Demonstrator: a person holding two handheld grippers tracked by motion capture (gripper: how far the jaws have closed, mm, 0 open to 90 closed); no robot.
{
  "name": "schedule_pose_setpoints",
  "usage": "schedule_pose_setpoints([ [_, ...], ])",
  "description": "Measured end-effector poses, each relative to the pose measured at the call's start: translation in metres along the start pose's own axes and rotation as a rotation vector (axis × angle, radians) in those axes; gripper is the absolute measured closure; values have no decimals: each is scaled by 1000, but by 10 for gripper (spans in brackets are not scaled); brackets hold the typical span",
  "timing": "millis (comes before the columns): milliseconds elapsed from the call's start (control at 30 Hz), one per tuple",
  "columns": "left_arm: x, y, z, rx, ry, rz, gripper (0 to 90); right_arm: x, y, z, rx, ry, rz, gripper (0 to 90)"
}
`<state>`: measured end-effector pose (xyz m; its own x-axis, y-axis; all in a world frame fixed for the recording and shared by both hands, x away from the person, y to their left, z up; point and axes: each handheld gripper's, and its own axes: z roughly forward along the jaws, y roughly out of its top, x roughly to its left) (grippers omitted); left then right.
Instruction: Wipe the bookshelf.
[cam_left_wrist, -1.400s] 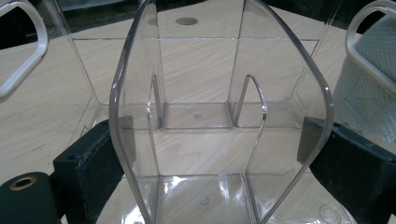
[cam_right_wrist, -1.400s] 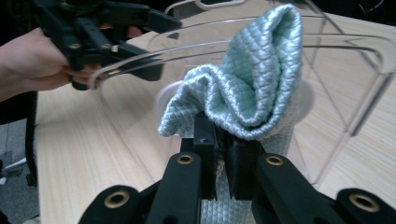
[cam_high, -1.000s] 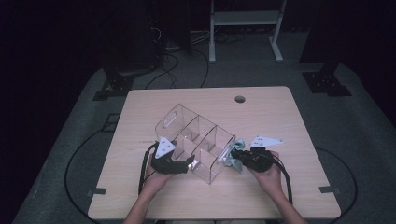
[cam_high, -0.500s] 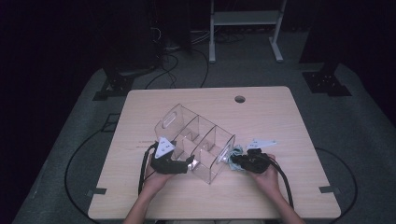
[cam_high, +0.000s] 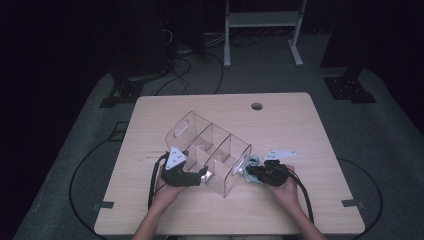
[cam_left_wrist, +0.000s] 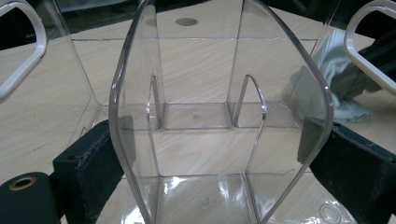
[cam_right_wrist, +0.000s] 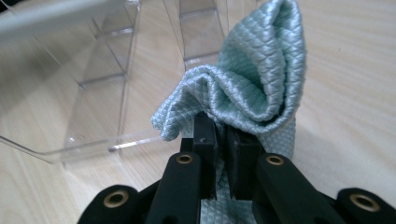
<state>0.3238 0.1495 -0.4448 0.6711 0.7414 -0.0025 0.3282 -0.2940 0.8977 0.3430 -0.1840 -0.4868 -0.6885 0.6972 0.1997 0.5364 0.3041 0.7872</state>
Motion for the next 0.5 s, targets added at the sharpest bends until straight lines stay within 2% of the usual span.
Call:
schedule_pose_setpoints([
  [100, 0, 0, 0, 1, -1, -1, 73, 4, 12, -13, -52, -2, -20, 834],
  [200, 0, 0, 0, 2, 1, 0, 73, 9, 30, -34, -147, -12, -42, 834],
  [267, 0, 0, 0, 3, 2, -1, 73, 11, 38, -41, -178, -19, -60, 834],
  [333, -1, 1, 1, 1, 4, -1, 73, 12, 40, -42, -175, -29, -73, 834],
  [400, -1, 1, 1, -1, 5, 2, 74, 8, 36, -39, -173, -8, -48, 835],
  [500, -2, 1, 1, -1, 6, -1, 74, 3, 26, -29, -134, 1, -28, 834],
])
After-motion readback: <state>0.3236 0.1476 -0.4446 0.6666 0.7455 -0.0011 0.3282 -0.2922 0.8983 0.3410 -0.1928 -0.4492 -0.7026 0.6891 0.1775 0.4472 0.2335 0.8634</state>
